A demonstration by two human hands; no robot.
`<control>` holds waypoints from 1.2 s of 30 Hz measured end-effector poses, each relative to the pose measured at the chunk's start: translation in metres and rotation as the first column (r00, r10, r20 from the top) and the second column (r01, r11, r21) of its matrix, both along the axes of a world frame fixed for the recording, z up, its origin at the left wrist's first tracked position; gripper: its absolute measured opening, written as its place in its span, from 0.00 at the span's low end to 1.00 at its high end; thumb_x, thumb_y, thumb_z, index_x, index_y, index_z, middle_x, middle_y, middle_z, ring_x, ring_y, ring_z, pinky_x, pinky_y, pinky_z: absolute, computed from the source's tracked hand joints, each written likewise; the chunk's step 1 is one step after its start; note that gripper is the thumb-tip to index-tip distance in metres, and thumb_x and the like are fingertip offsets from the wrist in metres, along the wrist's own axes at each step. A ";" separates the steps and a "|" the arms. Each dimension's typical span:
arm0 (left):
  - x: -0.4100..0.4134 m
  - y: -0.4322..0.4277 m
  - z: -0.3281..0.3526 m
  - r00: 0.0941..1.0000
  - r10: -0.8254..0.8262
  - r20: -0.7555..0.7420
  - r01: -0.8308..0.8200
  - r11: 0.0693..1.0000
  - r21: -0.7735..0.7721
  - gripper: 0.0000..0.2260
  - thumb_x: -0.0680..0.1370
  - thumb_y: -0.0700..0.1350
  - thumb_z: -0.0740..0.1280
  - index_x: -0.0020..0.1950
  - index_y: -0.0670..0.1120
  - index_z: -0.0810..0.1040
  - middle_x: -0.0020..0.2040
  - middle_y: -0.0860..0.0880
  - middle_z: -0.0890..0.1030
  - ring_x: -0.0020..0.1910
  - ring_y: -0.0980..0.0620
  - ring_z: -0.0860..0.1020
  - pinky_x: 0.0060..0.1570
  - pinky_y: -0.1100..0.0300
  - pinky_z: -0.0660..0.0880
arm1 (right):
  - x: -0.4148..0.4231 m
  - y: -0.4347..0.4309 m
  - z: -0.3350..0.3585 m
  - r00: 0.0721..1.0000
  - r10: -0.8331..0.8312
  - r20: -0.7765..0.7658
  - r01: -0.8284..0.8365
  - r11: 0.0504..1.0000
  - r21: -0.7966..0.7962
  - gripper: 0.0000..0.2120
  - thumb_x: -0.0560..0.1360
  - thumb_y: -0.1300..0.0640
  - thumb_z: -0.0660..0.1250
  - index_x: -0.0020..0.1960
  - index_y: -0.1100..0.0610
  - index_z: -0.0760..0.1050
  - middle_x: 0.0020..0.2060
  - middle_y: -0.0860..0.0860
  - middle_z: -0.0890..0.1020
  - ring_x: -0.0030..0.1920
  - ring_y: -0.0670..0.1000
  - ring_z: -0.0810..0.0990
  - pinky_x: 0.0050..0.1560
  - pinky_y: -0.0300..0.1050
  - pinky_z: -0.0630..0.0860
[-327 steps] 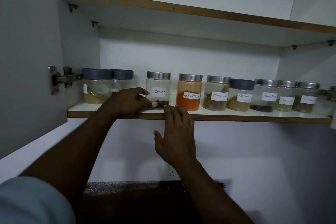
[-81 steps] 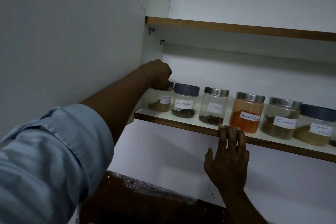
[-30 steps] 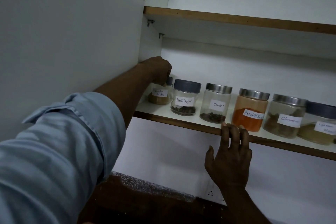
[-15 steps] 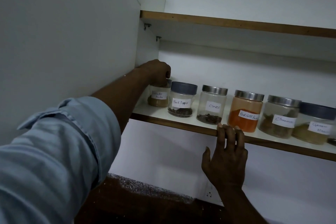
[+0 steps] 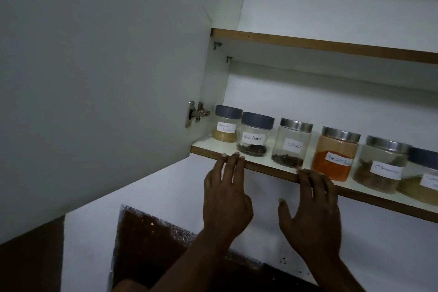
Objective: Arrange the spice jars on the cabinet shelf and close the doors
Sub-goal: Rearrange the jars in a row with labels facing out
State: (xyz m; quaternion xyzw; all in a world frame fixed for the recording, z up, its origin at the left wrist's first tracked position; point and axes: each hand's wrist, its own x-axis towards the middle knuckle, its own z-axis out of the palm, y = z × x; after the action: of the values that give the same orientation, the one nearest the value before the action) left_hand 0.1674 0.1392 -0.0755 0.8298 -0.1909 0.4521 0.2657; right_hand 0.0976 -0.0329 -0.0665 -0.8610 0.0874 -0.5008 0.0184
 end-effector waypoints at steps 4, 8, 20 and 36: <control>0.003 -0.012 -0.004 0.997 0.035 -0.069 -0.034 0.999 0.003 0.44 0.66 0.48 0.73 0.81 0.50 0.59 0.79 0.49 0.62 0.65 0.44 0.70 0.58 0.46 0.71 | -0.016 0.008 0.046 0.993 0.116 0.034 -0.113 0.990 -0.079 0.22 0.76 0.44 0.67 0.63 0.57 0.80 0.55 0.54 0.82 0.56 0.56 0.79 0.47 0.49 0.77; 0.000 -0.028 -0.010 0.982 0.073 -0.176 -0.084 0.995 -0.056 0.49 0.66 0.48 0.72 0.83 0.49 0.52 0.83 0.47 0.53 0.49 0.47 0.72 0.46 0.50 0.73 | -0.014 0.030 0.111 0.963 0.267 0.045 -0.246 0.931 -0.270 0.18 0.75 0.46 0.68 0.58 0.57 0.82 0.52 0.54 0.85 0.54 0.57 0.81 0.53 0.51 0.74; 0.000 -0.032 -0.005 0.971 0.141 -0.193 -0.145 0.989 -0.008 0.48 0.69 0.49 0.73 0.82 0.49 0.48 0.83 0.48 0.48 0.48 0.47 0.76 0.40 0.55 0.79 | 0.075 0.040 0.228 0.815 0.039 -0.579 -0.276 0.903 -0.328 0.32 0.73 0.39 0.73 0.73 0.50 0.72 0.65 0.51 0.81 0.63 0.56 0.78 0.59 0.51 0.76; 0.006 -0.031 -0.009 0.977 0.115 -0.178 -0.121 0.992 -0.022 0.51 0.68 0.49 0.73 0.82 0.50 0.45 0.83 0.49 0.45 0.47 0.47 0.76 0.37 0.58 0.78 | 0.142 0.034 0.232 0.774 -0.092 -0.626 -0.172 0.922 -0.347 0.19 0.70 0.51 0.78 0.58 0.56 0.81 0.45 0.53 0.81 0.47 0.55 0.80 0.43 0.47 0.74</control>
State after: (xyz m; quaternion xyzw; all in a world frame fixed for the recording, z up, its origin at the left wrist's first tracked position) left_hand 0.1733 0.1085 -0.0847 0.8719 -0.1099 0.3949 0.2677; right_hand 0.2397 0.0014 0.1660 -0.9665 -0.0305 -0.1894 -0.1707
